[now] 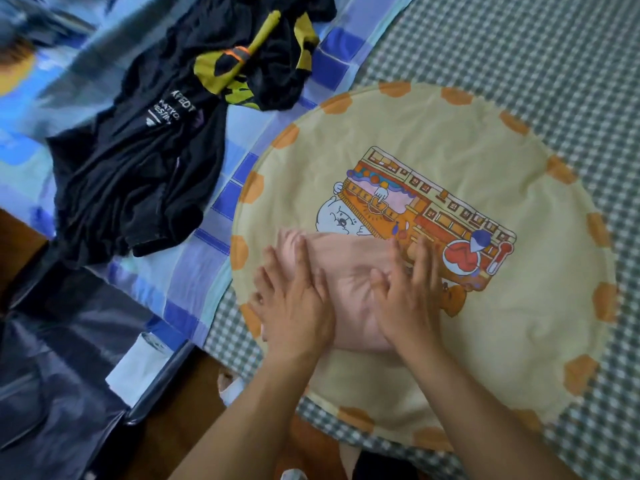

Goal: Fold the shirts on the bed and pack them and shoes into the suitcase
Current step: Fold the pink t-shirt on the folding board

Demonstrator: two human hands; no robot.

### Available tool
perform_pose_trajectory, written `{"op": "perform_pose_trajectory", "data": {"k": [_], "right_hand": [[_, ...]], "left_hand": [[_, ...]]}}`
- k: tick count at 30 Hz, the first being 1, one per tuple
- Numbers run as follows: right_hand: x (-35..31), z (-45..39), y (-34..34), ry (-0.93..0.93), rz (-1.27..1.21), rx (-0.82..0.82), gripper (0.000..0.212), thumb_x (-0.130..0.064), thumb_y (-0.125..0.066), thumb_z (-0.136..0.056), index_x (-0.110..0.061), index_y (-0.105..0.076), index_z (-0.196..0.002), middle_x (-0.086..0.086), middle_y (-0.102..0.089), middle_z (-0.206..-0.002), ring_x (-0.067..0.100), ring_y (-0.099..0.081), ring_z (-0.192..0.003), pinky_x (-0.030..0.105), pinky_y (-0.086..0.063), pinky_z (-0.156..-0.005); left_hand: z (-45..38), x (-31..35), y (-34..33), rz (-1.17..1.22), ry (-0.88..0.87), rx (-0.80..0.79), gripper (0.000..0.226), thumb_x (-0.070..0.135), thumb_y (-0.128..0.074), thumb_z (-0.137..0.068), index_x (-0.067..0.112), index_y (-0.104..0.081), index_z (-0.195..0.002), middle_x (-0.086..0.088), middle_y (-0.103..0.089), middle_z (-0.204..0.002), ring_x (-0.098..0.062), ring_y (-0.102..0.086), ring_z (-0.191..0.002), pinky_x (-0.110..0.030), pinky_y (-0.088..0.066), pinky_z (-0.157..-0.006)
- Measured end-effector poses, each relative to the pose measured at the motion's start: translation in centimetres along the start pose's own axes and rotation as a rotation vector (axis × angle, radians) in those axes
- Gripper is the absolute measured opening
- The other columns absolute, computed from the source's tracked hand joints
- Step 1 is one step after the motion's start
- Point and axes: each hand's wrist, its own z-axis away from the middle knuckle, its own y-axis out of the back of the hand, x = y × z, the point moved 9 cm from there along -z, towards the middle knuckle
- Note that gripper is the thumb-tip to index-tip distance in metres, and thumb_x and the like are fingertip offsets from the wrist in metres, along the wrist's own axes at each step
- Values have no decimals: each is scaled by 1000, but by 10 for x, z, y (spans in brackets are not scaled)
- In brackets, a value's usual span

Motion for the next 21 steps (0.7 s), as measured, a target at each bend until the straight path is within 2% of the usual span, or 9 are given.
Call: {"op": "perform_pose_trajectory", "data": {"k": [2,4,7,9,10,12,15,18,21], "right_hand": [[3,12,9,-237,-139,-24,61,-38,-54,-97,-10,-43,-150,24,-43,-149,42,-40,-136,48,-34,-110],[10,28,-3,-520,-392,-162,59,-35,-62,-96,-9,-44,-146,18,-50,-143,37,-47,-131,43,-39,-104],[1,41,0,-789,-872,-253,30,-19,-68,-95,-14,-60,-123,10,-68,-123,28,-67,-107,39,-55,-87],[-37,61,9,-879,-1150,-400,11,-10,-61,-98,-12,-66,-107,8,-77,-103,23,-75,-86,35,-62,-65],[-67,76,14,-868,-1264,-501,14,-6,-57,-99,-10,-67,-108,9,-78,-100,22,-76,-83,36,-62,-62],[-130,111,16,-819,-1349,-649,26,-1,-54,-95,-7,-66,-117,12,-76,-107,26,-75,-95,43,-62,-72],[-200,177,-35,-762,-1252,-845,41,-4,-70,-79,-7,-65,-120,16,-75,-110,35,-71,-104,55,-55,-87],[-262,248,-155,-684,-868,-960,42,-6,-85,-74,-5,-70,-113,15,-77,-102,35,-73,-95,61,-54,-92],[-320,287,-299,-617,-588,-939,21,-3,-67,-88,-10,-71,-106,4,-77,-99,23,-72,-93,44,-59,-84]], "left_hand": [[0,-13,18,124,73,10,54,52,-29,-105,43,-13,-156,-14,-32,-146,-38,-42,-120,-52,-36,-101],[-6,-36,21,265,184,-88,49,52,-39,-103,26,-32,-144,-11,-46,-129,-34,-51,-99,-43,-41,-84],[-15,-62,17,454,299,-346,47,54,-55,-97,11,-56,-115,-10,-65,-114,-29,-60,-95,-35,-45,-74],[-14,-85,28,677,276,-464,39,52,-62,-95,14,-66,-106,-1,-68,-99,-17,-63,-84,-28,-45,-64],[-14,-105,38,745,245,-476,35,50,-64,-94,15,-67,-97,4,-69,-90,-11,-63,-77,-25,-45,-61],[-5,-165,56,884,206,-502,35,49,-68,-92,14,-67,-91,3,-71,-84,-10,-63,-73,-31,-50,-66],[21,-280,60,1090,321,-607,25,34,-69,-96,10,-67,-105,-2,-74,-90,-13,-67,-77,-30,-54,-67],[21,-444,37,977,408,-679,22,34,-70,-94,15,-66,-105,-3,-75,-96,-14,-68,-82,-34,-56,-74],[-4,-601,-12,807,534,-585,22,29,-72,-91,12,-60,-87,-3,-66,-78,-15,-57,-70,-34,-44,-68]]}}
